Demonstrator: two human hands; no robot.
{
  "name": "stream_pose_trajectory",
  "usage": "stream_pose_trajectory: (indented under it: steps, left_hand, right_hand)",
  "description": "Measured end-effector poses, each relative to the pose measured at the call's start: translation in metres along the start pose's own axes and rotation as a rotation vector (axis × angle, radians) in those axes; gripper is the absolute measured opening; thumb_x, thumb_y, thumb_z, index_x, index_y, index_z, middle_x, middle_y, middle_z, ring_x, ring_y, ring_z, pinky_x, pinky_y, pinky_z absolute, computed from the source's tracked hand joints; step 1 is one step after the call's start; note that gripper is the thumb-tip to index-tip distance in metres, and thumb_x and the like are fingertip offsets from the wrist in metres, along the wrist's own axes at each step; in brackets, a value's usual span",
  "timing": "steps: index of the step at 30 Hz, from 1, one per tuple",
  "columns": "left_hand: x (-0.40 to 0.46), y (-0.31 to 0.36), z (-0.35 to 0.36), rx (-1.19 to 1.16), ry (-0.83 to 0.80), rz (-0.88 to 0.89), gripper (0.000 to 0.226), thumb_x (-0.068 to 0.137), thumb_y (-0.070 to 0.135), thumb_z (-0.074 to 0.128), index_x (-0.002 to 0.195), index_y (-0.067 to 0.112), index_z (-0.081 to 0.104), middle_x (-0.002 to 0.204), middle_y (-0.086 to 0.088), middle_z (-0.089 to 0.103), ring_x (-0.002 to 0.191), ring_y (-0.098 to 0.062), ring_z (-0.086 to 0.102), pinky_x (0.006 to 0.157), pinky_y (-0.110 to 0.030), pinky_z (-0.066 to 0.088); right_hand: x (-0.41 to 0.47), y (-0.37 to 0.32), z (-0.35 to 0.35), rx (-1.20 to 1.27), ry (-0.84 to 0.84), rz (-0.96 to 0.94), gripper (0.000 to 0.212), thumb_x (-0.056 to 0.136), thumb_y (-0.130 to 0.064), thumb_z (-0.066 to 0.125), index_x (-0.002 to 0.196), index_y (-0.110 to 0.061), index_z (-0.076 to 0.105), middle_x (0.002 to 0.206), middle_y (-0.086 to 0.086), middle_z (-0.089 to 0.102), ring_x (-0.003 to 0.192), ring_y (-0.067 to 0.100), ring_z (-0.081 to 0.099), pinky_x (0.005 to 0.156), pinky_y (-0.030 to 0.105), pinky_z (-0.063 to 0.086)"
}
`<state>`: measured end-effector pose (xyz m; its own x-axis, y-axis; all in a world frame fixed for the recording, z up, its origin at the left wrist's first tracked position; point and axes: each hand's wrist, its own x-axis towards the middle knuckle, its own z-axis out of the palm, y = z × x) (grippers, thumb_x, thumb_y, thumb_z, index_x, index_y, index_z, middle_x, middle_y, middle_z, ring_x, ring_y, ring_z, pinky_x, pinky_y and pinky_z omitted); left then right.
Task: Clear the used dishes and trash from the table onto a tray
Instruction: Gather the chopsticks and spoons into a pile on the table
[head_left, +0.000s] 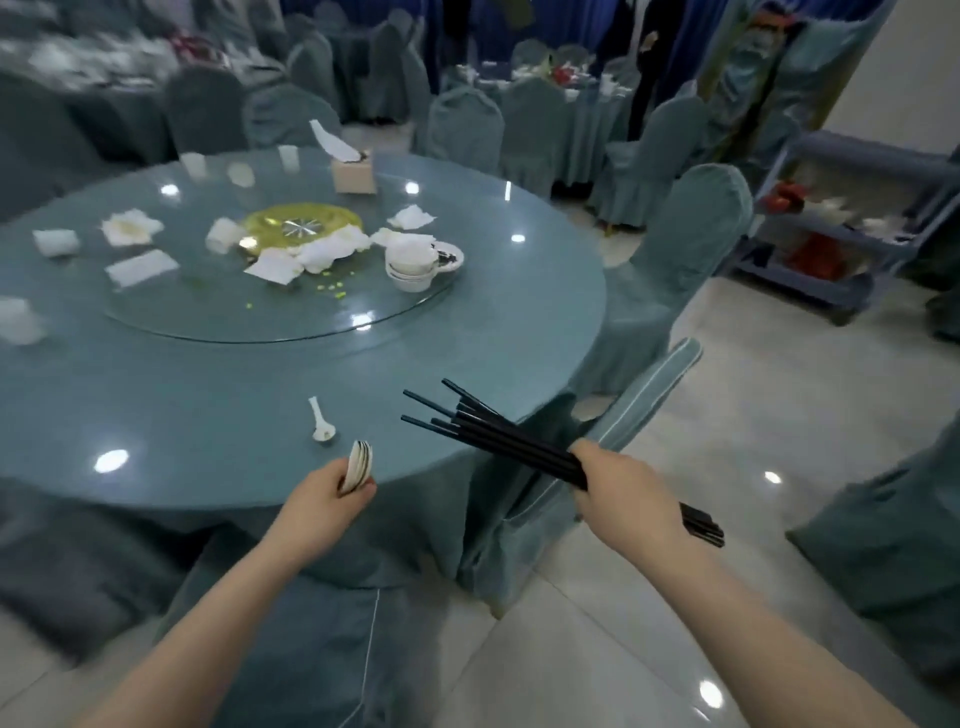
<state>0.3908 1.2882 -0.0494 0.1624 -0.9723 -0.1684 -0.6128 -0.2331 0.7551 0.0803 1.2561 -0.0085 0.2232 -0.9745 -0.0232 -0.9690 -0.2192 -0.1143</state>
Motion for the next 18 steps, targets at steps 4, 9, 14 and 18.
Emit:
stream_pose_trajectory:
  steps: [4, 9, 14, 18]
  left_hand:
    - [0.014, -0.006, -0.004, 0.027, 0.093, -0.096, 0.015, 0.088, 0.017, 0.055, 0.081, 0.004, 0.053, 0.067, -0.003, 0.053, 0.061, -0.018, 0.044, 0.059, -0.031, 0.035]
    - [0.066, -0.023, -0.008, 0.048, 0.187, -0.190, 0.012, 0.084, 0.015, 0.061, 0.077, 0.006, 0.057, 0.066, -0.005, 0.057, 0.061, -0.020, 0.046, 0.059, -0.031, 0.035]
    - [0.135, -0.046, -0.004, 0.060, 0.293, -0.307, 0.012, 0.086, 0.024, 0.061, 0.075, 0.018, 0.060, 0.066, -0.001, 0.061, 0.063, -0.020, 0.054, 0.055, -0.029, 0.037]
    - [0.176, -0.074, 0.004, 0.130, 0.312, -0.410, 0.014, 0.082, 0.030, 0.061, 0.076, 0.020, 0.054, 0.070, 0.000, 0.061, 0.067, -0.022, 0.058, 0.054, -0.029, 0.040]
  right_hand:
    - [0.057, -0.007, 0.005, -0.019, -0.006, -0.139, 0.012, 0.091, -0.030, 0.050, 0.092, -0.024, 0.040, 0.071, -0.008, 0.046, 0.060, 0.021, 0.048, 0.046, 0.030, 0.029]
    - [0.138, -0.016, 0.011, -0.068, -0.013, -0.260, 0.010, 0.091, -0.028, 0.050, 0.090, -0.022, 0.041, 0.075, -0.004, 0.054, 0.064, 0.024, 0.051, 0.050, 0.032, 0.033]
    - [0.225, -0.017, 0.013, -0.111, -0.064, -0.276, 0.010, 0.092, -0.028, 0.048, 0.098, -0.019, 0.047, 0.089, 0.001, 0.063, 0.078, 0.029, 0.060, 0.057, 0.032, 0.037]
    - [0.282, -0.012, 0.026, -0.125, -0.128, -0.280, 0.012, 0.092, -0.027, 0.048, 0.100, -0.019, 0.048, 0.093, 0.003, 0.063, 0.082, 0.029, 0.060, 0.059, 0.032, 0.038]
